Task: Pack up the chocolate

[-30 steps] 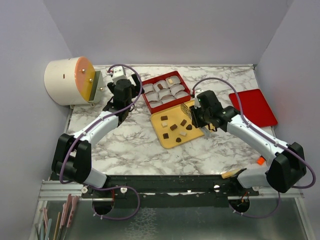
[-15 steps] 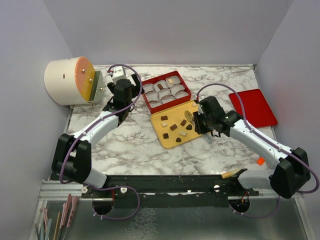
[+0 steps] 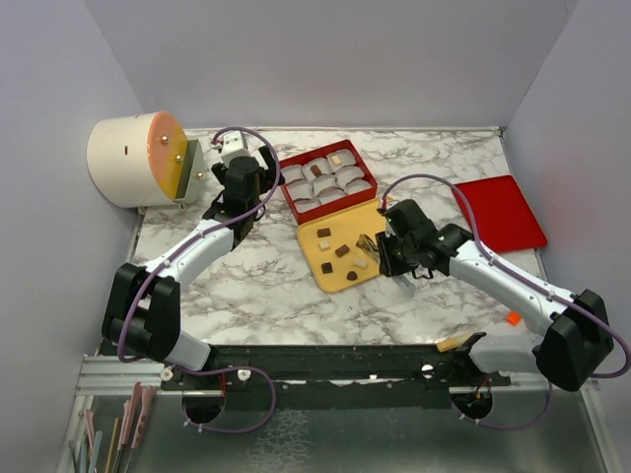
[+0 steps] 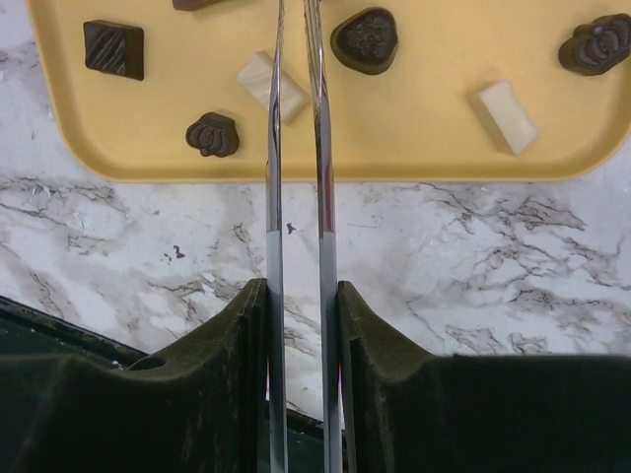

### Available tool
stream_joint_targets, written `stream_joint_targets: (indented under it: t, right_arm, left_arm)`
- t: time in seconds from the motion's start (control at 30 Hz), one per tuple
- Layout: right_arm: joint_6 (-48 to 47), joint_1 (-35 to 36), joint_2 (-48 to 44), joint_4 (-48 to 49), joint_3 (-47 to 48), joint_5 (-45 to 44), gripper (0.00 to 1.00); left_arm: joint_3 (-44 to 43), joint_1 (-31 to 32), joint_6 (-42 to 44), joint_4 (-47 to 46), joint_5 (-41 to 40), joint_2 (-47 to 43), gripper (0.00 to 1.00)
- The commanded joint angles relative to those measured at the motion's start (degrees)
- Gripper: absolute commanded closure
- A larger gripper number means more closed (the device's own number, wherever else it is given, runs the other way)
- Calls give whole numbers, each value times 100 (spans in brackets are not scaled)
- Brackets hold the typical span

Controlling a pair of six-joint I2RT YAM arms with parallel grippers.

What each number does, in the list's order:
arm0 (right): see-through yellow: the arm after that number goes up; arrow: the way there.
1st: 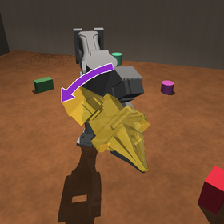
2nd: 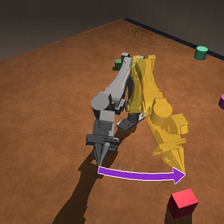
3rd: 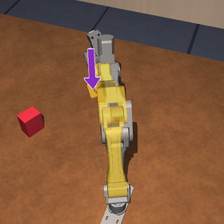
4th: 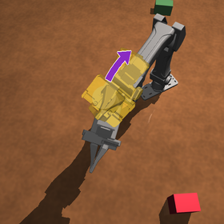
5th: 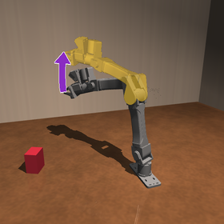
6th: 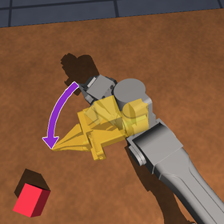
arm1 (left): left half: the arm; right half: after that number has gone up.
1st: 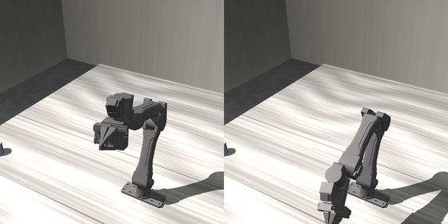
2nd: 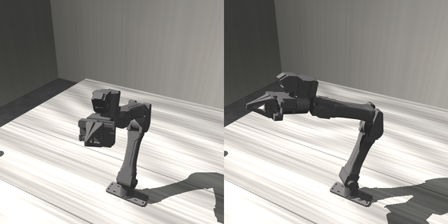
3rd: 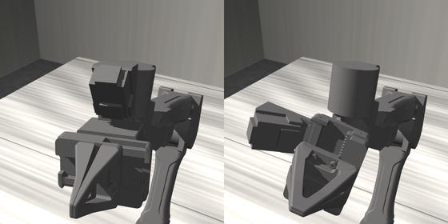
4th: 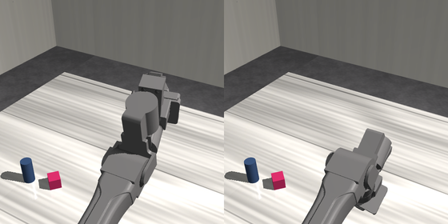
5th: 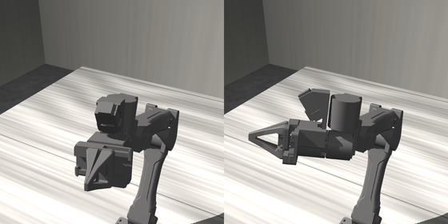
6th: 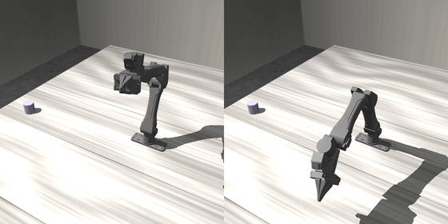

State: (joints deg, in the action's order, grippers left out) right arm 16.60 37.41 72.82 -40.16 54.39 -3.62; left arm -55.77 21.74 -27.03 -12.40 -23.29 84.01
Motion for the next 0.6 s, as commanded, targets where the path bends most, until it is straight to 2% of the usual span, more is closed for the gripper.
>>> stream_joint_targets:
  t: [0.0,0.57]
  right_arm:
    - [273,185,-79,-141,-92,137,66]
    - [486,364,534,-35,-7,-192,66]
  left_arm:
    - [57,-20,-70,-102,139,-64,6]
    - [88,-25,-48,-121,114,-69,6]
